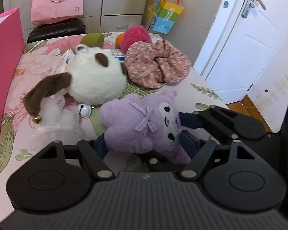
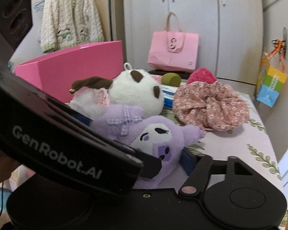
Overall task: Organize soft objects
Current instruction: 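Reach the left gripper to the purple plush and close on it, then lift the purple plush with the left gripper over the pink shoebox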
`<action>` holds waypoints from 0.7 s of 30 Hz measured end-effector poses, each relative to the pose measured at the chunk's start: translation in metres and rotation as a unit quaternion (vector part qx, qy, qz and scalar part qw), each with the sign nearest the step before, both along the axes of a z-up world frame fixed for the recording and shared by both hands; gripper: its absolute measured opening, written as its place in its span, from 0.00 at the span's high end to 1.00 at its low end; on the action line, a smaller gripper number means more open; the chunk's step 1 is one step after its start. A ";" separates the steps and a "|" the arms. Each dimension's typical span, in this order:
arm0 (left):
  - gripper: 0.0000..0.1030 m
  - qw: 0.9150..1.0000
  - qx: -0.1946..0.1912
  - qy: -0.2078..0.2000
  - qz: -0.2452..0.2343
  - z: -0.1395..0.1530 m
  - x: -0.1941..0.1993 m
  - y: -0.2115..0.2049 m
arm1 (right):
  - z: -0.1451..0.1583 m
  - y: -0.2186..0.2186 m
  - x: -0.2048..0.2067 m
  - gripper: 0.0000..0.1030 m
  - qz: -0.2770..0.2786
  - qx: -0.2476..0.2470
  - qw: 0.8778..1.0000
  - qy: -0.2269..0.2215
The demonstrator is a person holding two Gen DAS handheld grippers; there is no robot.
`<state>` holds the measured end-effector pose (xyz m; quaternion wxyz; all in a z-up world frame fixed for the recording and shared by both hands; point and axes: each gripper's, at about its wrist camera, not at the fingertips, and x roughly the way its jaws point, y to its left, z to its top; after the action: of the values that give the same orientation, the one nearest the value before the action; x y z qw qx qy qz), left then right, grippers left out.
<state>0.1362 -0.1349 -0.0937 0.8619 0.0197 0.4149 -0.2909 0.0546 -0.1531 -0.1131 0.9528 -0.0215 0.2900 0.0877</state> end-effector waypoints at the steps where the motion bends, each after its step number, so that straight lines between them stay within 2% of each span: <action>1: 0.27 1.000 -0.001 -0.004 -0.001 0.002 -0.002 -0.001 | 0.001 -0.001 -0.001 0.35 -0.004 0.004 1.000 0.001; 4: 0.30 1.000 0.001 -0.013 -0.001 0.007 -0.007 -0.001 | 0.004 0.000 -0.002 0.36 -0.012 0.007 1.000 0.002; 16: 0.31 0.999 -0.009 -0.037 0.001 0.033 -0.047 0.021 | 0.032 0.024 -0.028 0.36 -0.016 -0.029 0.999 0.016; 21: 0.31 1.000 -0.017 -0.024 0.004 0.043 -0.066 0.042 | 0.042 0.041 -0.043 0.36 -0.006 -0.034 0.999 0.028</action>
<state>0.0703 -0.0928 -0.0508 0.8730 0.0108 0.3890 -0.2940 0.0114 -0.1122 -0.0714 0.9435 -0.0490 0.3197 0.0724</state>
